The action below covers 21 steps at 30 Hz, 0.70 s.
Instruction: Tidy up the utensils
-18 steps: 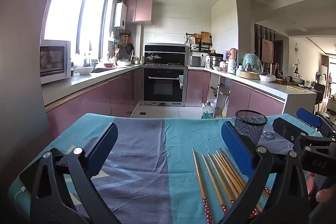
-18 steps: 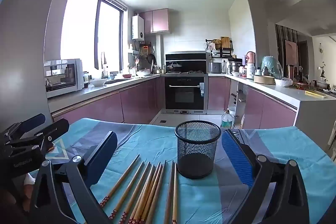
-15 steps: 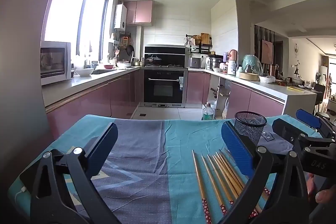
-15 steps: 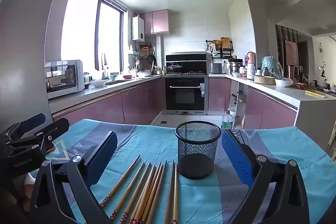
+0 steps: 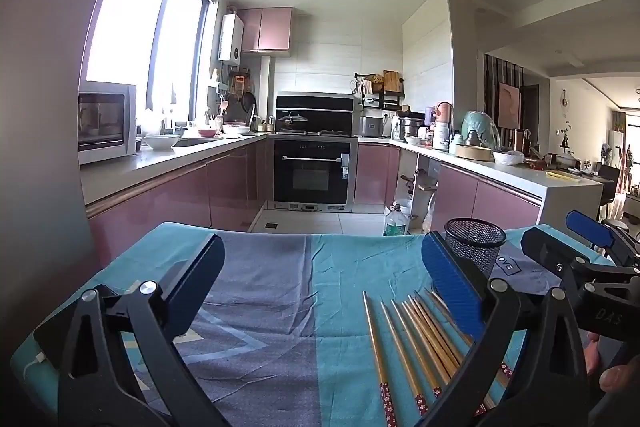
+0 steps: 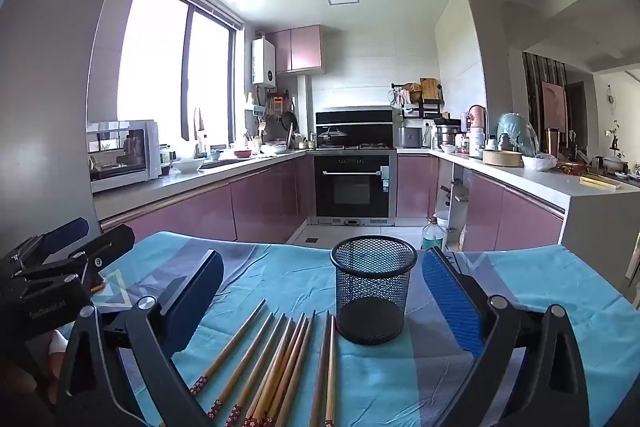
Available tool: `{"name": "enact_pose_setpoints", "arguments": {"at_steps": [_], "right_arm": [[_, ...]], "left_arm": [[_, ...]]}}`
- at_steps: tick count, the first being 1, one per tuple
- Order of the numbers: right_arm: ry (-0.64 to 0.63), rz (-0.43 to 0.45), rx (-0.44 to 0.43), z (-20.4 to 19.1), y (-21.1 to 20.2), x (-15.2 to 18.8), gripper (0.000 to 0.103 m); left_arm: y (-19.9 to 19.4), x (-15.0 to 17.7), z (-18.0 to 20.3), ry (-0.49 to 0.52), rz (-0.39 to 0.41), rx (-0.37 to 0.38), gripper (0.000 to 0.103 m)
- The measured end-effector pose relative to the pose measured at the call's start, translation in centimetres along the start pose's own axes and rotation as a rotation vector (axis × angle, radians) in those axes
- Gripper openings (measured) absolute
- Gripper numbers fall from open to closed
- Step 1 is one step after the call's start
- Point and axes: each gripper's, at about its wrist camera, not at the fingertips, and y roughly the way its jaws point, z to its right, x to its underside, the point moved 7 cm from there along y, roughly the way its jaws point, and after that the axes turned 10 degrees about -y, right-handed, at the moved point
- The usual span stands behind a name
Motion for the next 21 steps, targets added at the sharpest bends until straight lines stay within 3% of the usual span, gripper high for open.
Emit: {"name": "enact_pose_setpoints", "arguments": {"at_steps": [21], "right_arm": [[-0.008, 0.022, 0.012, -0.43, -0.60, -0.21, 0.096]], "left_arm": [[0.36, 0.22, 0.11, -0.019, 0.016, 0.013, 0.097]]}}
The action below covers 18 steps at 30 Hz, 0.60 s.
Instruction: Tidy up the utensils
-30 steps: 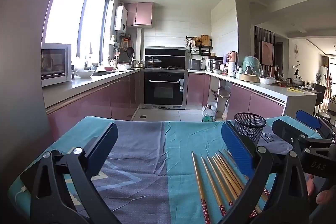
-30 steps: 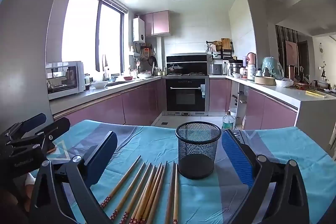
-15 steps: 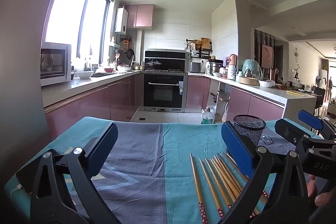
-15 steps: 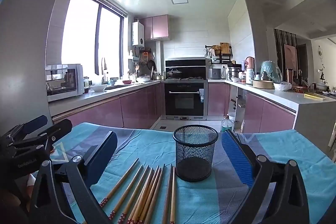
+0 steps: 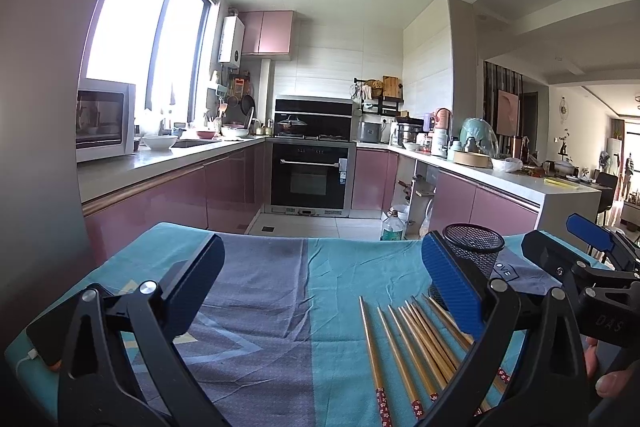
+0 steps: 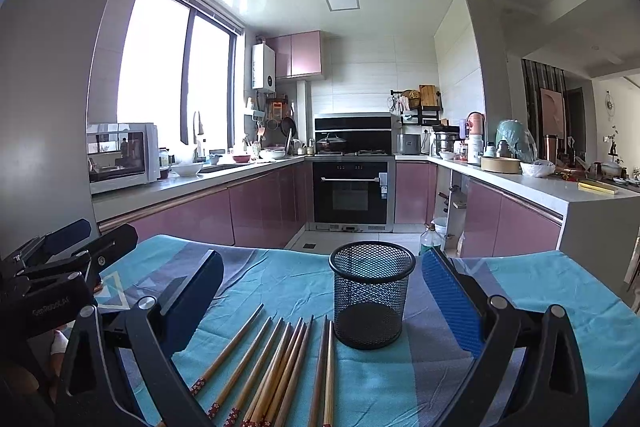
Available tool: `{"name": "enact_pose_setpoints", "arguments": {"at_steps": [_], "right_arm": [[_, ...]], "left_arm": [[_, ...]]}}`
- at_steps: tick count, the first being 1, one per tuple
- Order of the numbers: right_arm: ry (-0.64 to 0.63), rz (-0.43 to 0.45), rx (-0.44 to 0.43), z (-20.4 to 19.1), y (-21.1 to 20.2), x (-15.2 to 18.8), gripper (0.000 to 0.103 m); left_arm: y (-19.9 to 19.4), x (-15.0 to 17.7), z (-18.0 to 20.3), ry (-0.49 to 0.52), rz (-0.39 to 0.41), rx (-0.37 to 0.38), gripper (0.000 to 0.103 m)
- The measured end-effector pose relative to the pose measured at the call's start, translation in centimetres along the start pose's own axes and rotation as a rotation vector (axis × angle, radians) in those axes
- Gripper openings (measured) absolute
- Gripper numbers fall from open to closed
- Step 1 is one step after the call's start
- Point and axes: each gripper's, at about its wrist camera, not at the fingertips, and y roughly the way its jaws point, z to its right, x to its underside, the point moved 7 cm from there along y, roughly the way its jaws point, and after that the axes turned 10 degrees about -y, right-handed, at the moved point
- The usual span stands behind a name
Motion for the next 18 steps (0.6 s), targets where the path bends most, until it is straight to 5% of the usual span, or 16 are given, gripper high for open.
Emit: {"name": "enact_pose_setpoints", "arguments": {"at_steps": [18], "right_arm": [[0.011, 0.002, 0.001, 0.26, 0.11, 0.14, 0.096]], "left_arm": [[0.30, 0.26, 0.24, -0.001, -0.003, 0.005, 0.097]]}}
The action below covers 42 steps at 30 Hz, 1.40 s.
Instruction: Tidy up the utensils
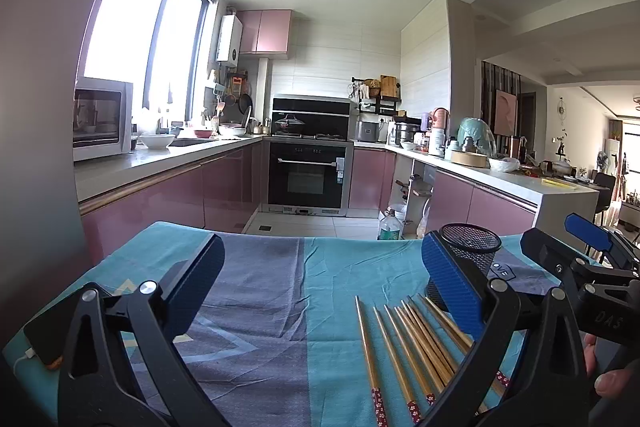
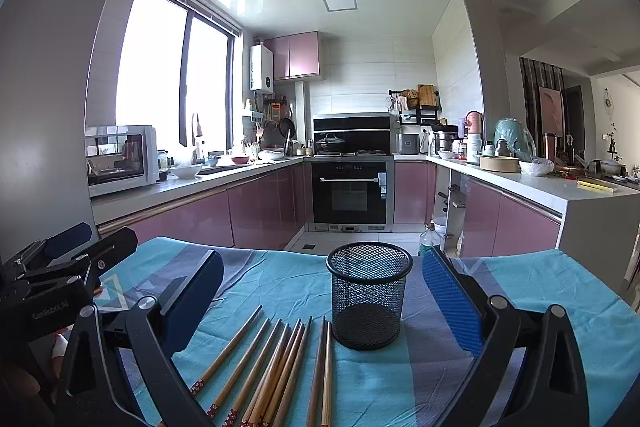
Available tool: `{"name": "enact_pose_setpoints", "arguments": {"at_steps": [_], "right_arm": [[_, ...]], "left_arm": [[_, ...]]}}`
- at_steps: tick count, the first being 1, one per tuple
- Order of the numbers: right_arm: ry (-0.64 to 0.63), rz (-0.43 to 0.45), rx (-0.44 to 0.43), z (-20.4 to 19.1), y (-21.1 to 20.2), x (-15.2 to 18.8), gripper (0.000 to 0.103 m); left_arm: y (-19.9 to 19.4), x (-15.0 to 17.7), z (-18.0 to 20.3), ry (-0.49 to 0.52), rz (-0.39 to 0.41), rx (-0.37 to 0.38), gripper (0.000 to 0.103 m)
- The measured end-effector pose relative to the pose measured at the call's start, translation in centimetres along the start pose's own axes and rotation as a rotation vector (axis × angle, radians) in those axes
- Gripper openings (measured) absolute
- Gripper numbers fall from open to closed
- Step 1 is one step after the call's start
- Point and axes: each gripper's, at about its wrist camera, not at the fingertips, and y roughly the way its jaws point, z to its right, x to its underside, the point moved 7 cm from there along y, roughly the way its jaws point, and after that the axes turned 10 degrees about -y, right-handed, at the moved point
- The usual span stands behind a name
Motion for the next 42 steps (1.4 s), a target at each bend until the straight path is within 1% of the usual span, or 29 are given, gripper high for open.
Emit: {"name": "enact_pose_setpoints", "arguments": {"at_steps": [17, 29, 42], "right_arm": [[0.004, 0.000, -0.002, 0.17, -0.15, -0.11, 0.096], [0.009, -0.004, -0.009, 0.35, 0.05, 0.01, 0.096], [0.009, -0.011, -0.017, 0.37, 0.35, 0.12, 0.096]], "left_arm": [[0.05, 0.07, 0.16, -0.001, 0.000, 0.001, 0.097], [0.25, 0.64, 0.30, -0.005, -0.010, -0.001, 0.097], [-0.05, 0.50, -0.18, -0.015, -0.023, -0.006, 0.097]]}}
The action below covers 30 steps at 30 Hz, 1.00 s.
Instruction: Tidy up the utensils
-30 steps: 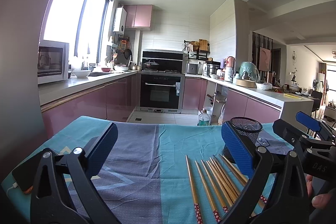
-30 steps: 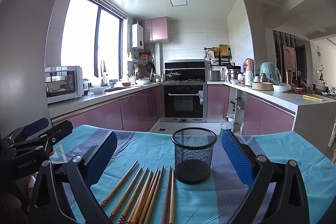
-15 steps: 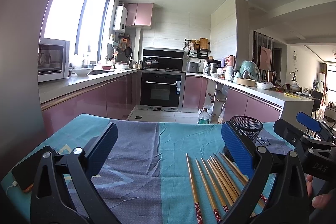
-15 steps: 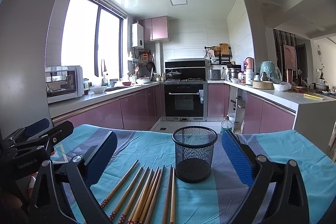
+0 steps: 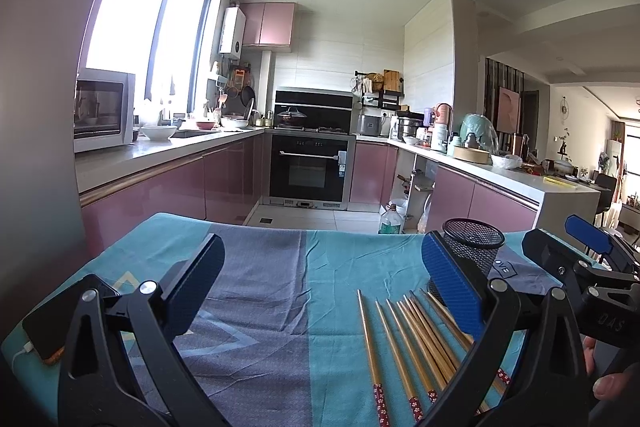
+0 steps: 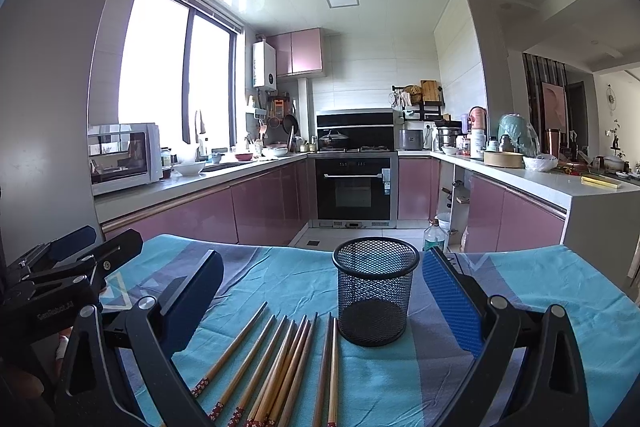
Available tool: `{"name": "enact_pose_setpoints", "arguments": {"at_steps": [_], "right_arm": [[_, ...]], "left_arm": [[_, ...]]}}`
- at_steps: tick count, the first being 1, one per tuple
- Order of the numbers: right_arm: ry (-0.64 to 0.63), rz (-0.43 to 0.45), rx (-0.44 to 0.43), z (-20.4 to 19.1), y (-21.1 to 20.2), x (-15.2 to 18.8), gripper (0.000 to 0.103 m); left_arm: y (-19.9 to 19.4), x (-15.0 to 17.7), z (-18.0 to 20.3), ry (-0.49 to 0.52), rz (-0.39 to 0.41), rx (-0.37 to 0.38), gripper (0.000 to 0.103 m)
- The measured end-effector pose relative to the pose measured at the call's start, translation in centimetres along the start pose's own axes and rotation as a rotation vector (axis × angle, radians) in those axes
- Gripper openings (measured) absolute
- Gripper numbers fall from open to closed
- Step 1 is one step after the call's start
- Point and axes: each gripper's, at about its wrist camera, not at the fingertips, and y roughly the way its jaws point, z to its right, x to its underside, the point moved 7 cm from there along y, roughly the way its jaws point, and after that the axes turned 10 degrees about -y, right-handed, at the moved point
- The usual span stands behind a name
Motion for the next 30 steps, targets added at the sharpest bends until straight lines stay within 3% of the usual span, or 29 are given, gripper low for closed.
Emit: {"name": "enact_pose_setpoints", "arguments": {"at_steps": [23, 30], "right_arm": [[0.015, -0.018, -0.013, 0.7, 0.6, 0.3, 0.096], [0.019, -0.081, -0.040, 0.9, 1.6, 1.1, 0.096]], "left_arm": [[0.0, -0.1, -0.2, 0.003, -0.034, -0.003, 0.097], [0.9, 0.2, -0.1, 0.021, -0.090, 0.004, 0.097]]}}
